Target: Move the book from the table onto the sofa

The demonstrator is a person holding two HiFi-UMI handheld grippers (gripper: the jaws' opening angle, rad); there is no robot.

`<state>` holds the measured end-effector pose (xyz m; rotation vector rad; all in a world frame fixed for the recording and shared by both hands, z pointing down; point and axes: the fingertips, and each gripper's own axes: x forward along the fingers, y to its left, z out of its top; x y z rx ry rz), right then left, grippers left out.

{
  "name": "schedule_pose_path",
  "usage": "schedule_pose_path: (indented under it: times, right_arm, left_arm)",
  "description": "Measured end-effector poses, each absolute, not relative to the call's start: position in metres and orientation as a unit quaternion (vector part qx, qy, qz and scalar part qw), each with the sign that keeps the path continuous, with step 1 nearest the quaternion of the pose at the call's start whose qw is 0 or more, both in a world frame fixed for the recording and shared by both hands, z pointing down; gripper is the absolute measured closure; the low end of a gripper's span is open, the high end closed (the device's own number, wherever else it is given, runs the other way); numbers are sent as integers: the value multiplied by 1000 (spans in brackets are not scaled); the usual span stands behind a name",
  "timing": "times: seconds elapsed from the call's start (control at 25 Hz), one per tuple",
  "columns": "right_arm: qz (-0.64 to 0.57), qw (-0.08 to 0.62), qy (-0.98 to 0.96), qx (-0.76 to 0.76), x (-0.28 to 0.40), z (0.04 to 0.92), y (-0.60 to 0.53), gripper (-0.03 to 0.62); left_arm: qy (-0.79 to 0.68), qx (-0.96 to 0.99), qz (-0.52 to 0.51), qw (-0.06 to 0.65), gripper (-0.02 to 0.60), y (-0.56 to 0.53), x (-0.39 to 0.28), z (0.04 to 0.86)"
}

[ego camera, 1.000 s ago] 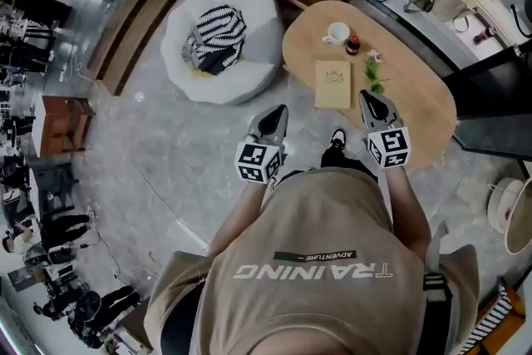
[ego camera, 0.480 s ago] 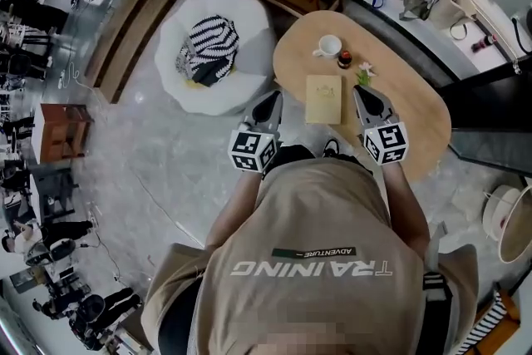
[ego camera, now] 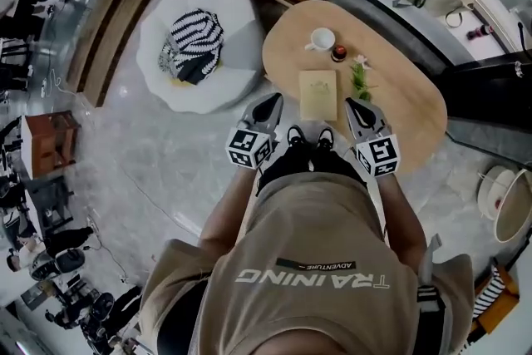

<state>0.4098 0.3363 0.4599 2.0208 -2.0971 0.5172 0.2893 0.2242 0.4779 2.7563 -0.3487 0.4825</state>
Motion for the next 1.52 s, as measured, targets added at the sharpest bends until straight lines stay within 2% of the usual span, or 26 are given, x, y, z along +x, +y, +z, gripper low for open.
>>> schedule_pose_path:
  times: [0.16, 0.32, 0.48, 0.56, 0.8, 0.96, 1.08, 1.12, 1.52]
  right_arm:
    - [220, 77, -690, 685, 406, 499, 330, 589]
    - [241, 103, -684, 681, 391, 523, 332, 589]
    - [259, 106, -683, 674, 377, 552, 326, 589]
    - [262, 108, -683, 673, 373, 566, 325, 589]
    - [249, 138, -686, 669, 363, 604, 326, 589]
    - [246, 133, -690, 668, 348, 626, 332, 589]
    - [279, 129, -684, 661, 332, 652, 351, 589]
    - [287, 125, -682, 661, 328, 658, 357, 589]
    - [331, 135, -662, 659, 324, 687, 409, 589]
  left_arm:
    - [-118, 958, 179, 188, 592, 211, 293, 532]
    - [-104, 946, 197, 237, 592, 222, 294, 584]
    - [-79, 925, 222, 298, 591, 234, 293, 647]
    - [-72, 905, 230, 351, 582, 241, 291, 684]
    - [-42, 830, 250, 497, 450, 263, 280, 805]
    - [-21, 800, 257, 542, 390, 271, 276, 858]
    - [13, 774, 252, 580, 284, 288, 277, 884]
    - [28, 766, 251, 590, 271, 294, 279, 890]
    - [67, 755, 248, 604, 277, 310, 301, 916]
